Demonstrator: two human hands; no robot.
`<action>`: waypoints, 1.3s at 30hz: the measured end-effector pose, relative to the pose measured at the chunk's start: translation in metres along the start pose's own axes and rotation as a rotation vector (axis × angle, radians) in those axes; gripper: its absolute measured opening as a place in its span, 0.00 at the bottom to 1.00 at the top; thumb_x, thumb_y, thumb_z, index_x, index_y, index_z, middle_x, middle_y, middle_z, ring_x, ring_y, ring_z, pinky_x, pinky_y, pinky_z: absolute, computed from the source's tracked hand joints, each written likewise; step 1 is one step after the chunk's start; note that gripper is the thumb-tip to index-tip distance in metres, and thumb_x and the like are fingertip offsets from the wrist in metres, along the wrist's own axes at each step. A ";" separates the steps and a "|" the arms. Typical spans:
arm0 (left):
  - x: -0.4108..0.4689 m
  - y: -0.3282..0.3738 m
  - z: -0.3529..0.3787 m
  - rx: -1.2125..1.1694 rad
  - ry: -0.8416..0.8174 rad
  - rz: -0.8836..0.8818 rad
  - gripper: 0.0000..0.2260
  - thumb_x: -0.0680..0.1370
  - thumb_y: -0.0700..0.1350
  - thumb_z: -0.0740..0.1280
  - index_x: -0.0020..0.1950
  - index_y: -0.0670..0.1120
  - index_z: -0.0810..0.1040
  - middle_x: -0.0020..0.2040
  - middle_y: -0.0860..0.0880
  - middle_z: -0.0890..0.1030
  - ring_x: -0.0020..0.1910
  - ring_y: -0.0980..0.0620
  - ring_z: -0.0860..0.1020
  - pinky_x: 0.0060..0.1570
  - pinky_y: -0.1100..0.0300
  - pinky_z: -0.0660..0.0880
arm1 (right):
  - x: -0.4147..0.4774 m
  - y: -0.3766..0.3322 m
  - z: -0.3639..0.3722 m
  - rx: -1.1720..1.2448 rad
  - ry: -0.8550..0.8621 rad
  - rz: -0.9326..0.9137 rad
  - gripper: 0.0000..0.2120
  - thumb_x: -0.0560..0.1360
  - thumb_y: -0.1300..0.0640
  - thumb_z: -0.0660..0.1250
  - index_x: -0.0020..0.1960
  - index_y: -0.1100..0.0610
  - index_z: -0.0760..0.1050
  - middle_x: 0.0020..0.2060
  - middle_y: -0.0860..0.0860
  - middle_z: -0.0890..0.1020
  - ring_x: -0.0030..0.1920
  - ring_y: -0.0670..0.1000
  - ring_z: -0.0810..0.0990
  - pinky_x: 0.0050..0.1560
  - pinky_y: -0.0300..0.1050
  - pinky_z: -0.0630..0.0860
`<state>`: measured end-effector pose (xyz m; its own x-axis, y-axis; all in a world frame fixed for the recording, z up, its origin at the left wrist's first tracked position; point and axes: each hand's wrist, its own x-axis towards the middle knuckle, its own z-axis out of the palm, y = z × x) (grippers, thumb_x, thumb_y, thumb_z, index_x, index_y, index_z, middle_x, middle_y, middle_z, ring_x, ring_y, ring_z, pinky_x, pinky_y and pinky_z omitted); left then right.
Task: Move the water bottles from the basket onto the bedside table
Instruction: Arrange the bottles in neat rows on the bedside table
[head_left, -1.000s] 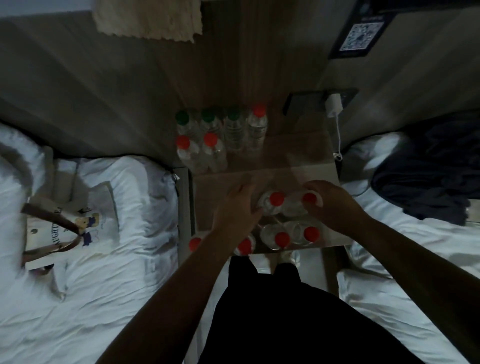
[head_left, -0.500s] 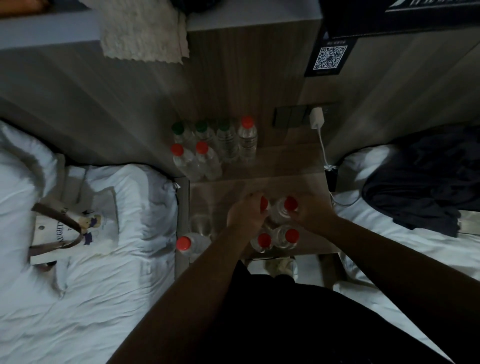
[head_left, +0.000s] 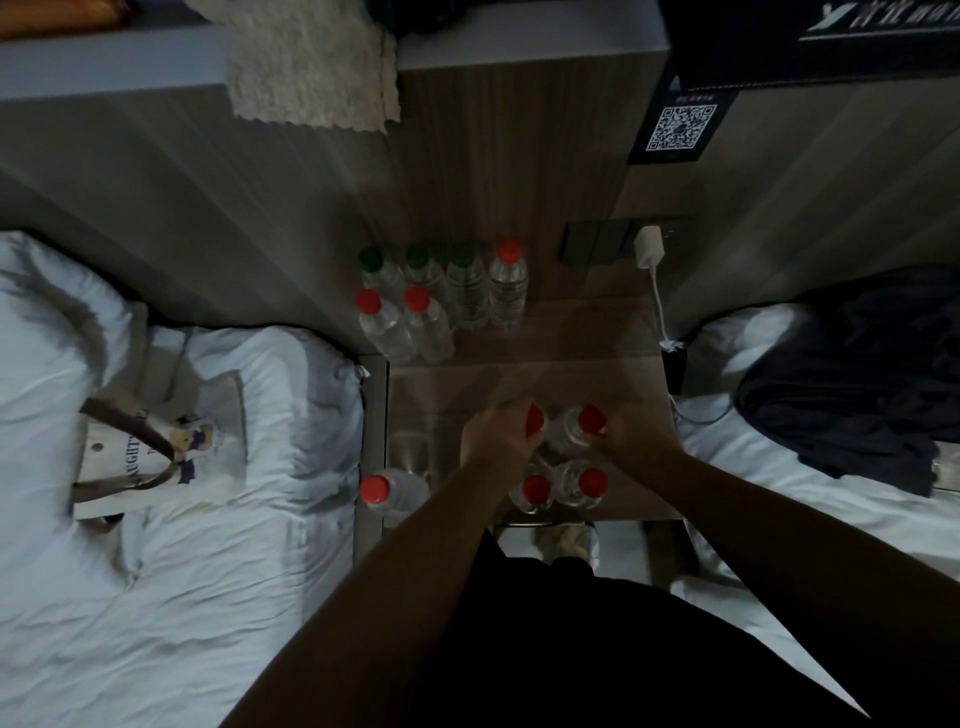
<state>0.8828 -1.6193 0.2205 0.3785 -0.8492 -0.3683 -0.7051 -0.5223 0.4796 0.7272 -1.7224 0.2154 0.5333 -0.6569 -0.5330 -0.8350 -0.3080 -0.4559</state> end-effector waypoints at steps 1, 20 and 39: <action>-0.001 -0.002 -0.001 -0.009 0.010 -0.025 0.15 0.76 0.57 0.64 0.58 0.51 0.74 0.51 0.48 0.81 0.50 0.47 0.79 0.51 0.56 0.73 | -0.001 0.000 -0.001 -0.007 -0.006 0.015 0.16 0.73 0.47 0.69 0.55 0.57 0.76 0.49 0.54 0.82 0.50 0.55 0.80 0.54 0.54 0.76; 0.050 -0.042 -0.070 0.113 0.153 -0.067 0.15 0.77 0.55 0.64 0.59 0.48 0.75 0.52 0.47 0.80 0.52 0.46 0.79 0.44 0.58 0.68 | 0.051 -0.066 -0.027 -0.119 0.062 -0.073 0.14 0.71 0.46 0.71 0.53 0.51 0.78 0.46 0.50 0.82 0.48 0.52 0.81 0.47 0.45 0.74; 0.118 -0.044 -0.087 0.080 0.122 -0.052 0.08 0.78 0.48 0.61 0.46 0.45 0.77 0.42 0.47 0.80 0.42 0.47 0.79 0.41 0.52 0.77 | 0.110 -0.127 -0.040 -0.043 0.166 0.075 0.11 0.72 0.48 0.66 0.38 0.54 0.77 0.37 0.52 0.82 0.40 0.53 0.81 0.47 0.52 0.80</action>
<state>1.0110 -1.7029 0.2251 0.4822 -0.8271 -0.2887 -0.7267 -0.5617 0.3955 0.8864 -1.7828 0.2433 0.4424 -0.7829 -0.4375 -0.8786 -0.2804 -0.3866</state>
